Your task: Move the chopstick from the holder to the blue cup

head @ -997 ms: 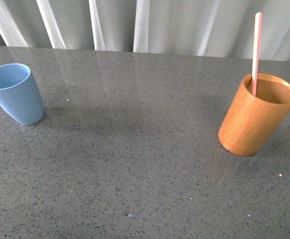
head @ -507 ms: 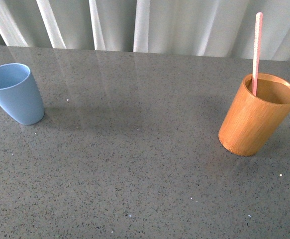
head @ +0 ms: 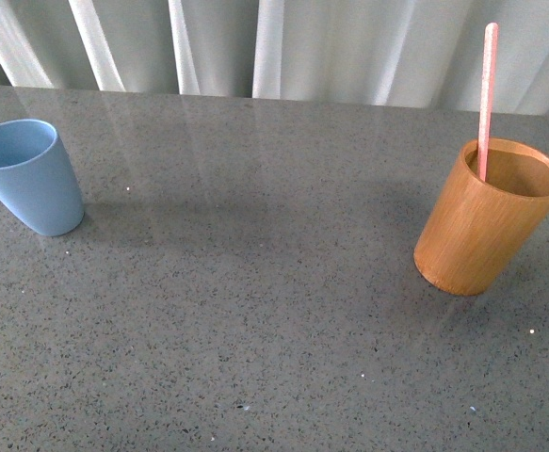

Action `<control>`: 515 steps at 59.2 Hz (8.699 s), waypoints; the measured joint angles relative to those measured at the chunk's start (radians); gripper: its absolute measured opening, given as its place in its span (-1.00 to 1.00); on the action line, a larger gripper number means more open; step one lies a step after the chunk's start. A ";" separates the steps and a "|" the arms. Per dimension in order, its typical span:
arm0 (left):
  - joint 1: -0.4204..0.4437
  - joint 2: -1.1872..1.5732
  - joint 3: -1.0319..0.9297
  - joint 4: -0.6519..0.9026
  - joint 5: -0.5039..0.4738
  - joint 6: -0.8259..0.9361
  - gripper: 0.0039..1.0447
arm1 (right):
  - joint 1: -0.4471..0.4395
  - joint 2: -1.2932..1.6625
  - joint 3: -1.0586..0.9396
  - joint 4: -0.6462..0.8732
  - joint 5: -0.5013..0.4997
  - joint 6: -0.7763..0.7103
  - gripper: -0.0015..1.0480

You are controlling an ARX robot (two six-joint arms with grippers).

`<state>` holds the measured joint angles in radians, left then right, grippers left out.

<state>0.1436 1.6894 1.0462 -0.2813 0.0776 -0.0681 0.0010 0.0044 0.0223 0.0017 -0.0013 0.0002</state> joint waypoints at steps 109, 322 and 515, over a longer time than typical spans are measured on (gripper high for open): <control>-0.159 0.302 0.241 -0.116 -0.184 0.178 -0.94 | 0.000 0.000 0.000 0.000 0.000 0.000 0.81; -0.146 -0.976 -0.935 0.879 -0.081 0.061 -0.94 | 0.000 0.000 0.000 0.000 0.000 0.000 0.81; -0.146 -1.686 -1.028 0.282 -0.078 0.064 0.87 | -0.081 0.706 0.218 0.157 -0.217 0.024 0.81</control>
<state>-0.0025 0.0032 0.0185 0.0006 -0.0002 -0.0040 -0.0803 0.7105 0.2405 0.1589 -0.2188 0.0246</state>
